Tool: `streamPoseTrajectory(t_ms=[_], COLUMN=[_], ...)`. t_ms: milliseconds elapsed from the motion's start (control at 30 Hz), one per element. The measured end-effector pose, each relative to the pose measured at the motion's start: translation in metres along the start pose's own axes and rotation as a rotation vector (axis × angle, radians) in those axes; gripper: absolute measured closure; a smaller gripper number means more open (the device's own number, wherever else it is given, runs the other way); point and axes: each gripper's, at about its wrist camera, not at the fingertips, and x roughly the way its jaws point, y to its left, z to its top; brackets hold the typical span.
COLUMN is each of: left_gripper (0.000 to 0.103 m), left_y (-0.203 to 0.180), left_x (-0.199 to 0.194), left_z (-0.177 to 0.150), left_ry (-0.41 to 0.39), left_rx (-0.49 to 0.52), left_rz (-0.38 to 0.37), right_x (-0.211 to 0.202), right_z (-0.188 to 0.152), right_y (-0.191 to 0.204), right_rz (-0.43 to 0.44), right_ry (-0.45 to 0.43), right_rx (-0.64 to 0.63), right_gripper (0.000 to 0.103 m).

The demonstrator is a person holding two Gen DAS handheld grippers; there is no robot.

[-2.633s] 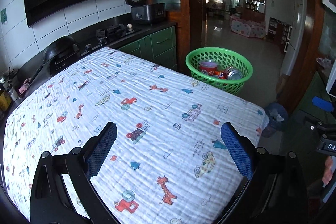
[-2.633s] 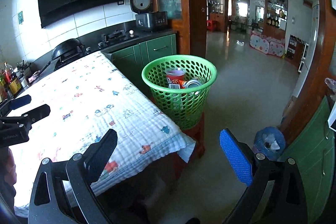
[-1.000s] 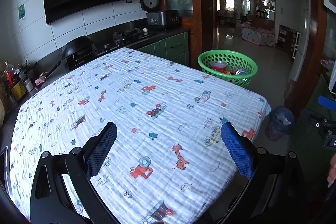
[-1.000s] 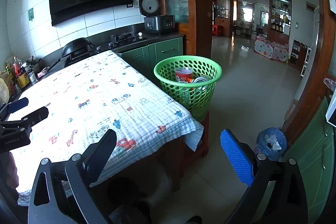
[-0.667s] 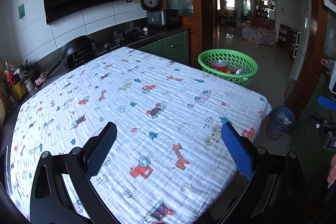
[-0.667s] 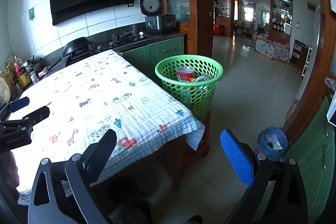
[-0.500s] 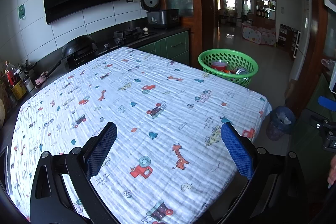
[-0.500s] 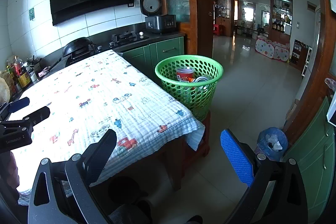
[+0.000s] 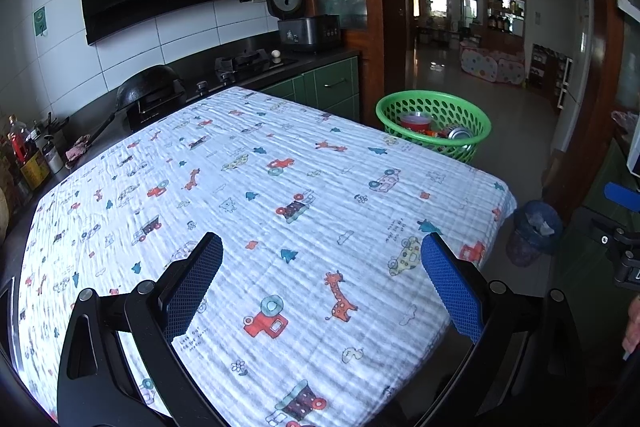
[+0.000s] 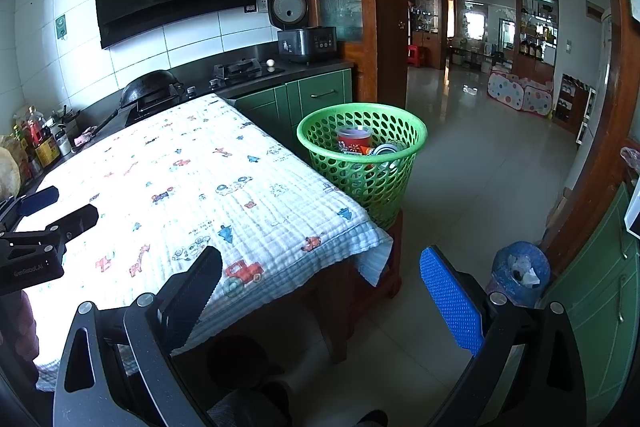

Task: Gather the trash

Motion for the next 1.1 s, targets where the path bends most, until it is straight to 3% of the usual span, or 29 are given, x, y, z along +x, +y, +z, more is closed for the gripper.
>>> streamPoseTrajectory(t_ms=[1100], left_gripper=[0.005], left_y=[-0.0006], left_x=[-0.0018], left_z=[-0.0028], left_ry=[0.002], left_rx=[-0.002], left_rz=[-0.001], right_x=[0.0013], right_z=[-0.0004], right_y=[0.0001], right_rz=[0.005], right_ry=[0.002], right_rx=[0.003], right_gripper=[0.007])
